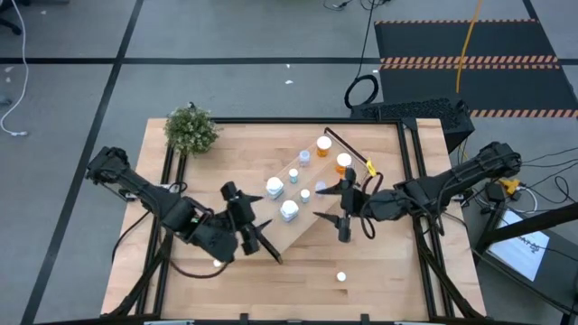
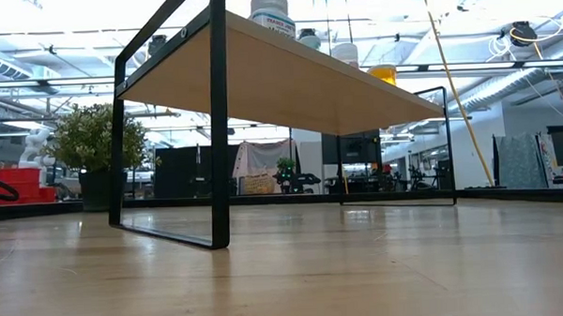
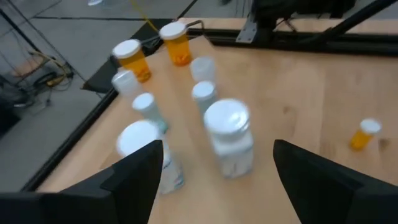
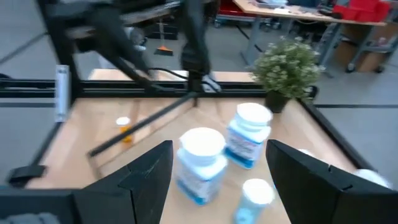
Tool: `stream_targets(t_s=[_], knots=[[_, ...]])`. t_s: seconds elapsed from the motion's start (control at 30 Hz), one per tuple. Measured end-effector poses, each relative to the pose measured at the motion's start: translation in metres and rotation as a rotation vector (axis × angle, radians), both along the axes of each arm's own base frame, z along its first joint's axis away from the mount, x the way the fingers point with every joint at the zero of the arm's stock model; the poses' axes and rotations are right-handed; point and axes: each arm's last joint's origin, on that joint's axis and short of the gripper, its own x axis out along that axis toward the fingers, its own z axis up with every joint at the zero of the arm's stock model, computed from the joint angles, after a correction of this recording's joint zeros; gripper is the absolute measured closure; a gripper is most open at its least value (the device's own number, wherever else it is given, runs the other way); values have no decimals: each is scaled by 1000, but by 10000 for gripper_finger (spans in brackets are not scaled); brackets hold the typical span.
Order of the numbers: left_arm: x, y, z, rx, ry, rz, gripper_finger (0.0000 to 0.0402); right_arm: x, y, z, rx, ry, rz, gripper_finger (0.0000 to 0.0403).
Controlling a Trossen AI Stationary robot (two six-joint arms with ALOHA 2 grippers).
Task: Pick and place medicine bottles onto shelf by color
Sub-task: Put the right small orange pill bottle on the shelf
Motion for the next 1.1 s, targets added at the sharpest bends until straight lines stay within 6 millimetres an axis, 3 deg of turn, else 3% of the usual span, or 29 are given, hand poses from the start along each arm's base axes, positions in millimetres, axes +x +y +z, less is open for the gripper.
stream_targets(t_s=[0.23,0.43,0.8,1.1], knots=[[-38,-1,10,27,17,35,99,-9,26,-3,54,-5,35,151],[-62,-3,18,61,-3,34,130,-21,56,-12,117,26,68,152],[-75,-37,12,-37,-47,-46,195,-50,112,-53,386,274,125,152],[-66,-72,-2,-100,-98,-101,200,-49,142,-92,383,376,103,152]])
